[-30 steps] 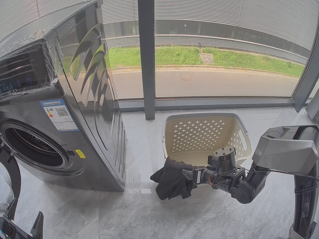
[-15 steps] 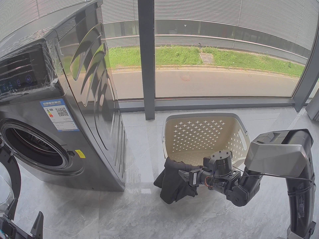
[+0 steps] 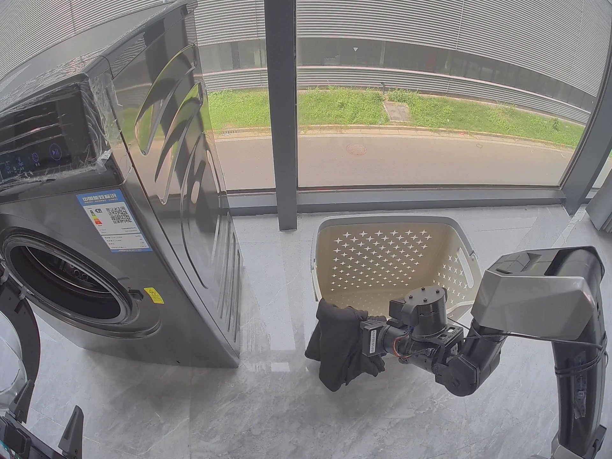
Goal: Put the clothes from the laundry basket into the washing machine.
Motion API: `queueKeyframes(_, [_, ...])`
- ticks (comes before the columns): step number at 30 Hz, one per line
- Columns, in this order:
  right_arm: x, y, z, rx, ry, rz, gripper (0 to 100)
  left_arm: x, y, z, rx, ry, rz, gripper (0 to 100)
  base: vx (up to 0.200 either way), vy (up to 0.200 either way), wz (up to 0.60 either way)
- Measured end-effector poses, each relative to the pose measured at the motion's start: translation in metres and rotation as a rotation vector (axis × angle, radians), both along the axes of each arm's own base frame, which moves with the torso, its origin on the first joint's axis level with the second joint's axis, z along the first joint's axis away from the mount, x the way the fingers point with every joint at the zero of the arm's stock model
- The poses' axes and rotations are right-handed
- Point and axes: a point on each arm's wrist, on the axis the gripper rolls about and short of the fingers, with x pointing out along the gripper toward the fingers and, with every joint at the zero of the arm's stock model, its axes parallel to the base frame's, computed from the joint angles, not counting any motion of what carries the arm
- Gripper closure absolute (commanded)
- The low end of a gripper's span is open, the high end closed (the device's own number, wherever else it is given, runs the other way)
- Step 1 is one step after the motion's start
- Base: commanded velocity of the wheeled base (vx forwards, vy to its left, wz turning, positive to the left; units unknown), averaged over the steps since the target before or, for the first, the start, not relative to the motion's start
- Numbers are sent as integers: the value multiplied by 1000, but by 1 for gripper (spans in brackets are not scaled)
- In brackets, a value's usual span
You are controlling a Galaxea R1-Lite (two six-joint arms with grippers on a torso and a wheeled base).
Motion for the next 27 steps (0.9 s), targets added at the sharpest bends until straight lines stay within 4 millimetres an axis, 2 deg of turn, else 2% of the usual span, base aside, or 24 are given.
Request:
queueKeyframes(14, [-19,-15,35,40,-43,-11,100,0,0,0,2,0,0,0,0,0,0])
queueKeyframes(20, [-18,-15,32,37,-39,-12,100,0,0,0,3,0,1,0,0,0,0])
queueKeyframes(27, [-7,-5,23,45,-48,-1,100,0,0,0,2,0,1,0,0,0,0])
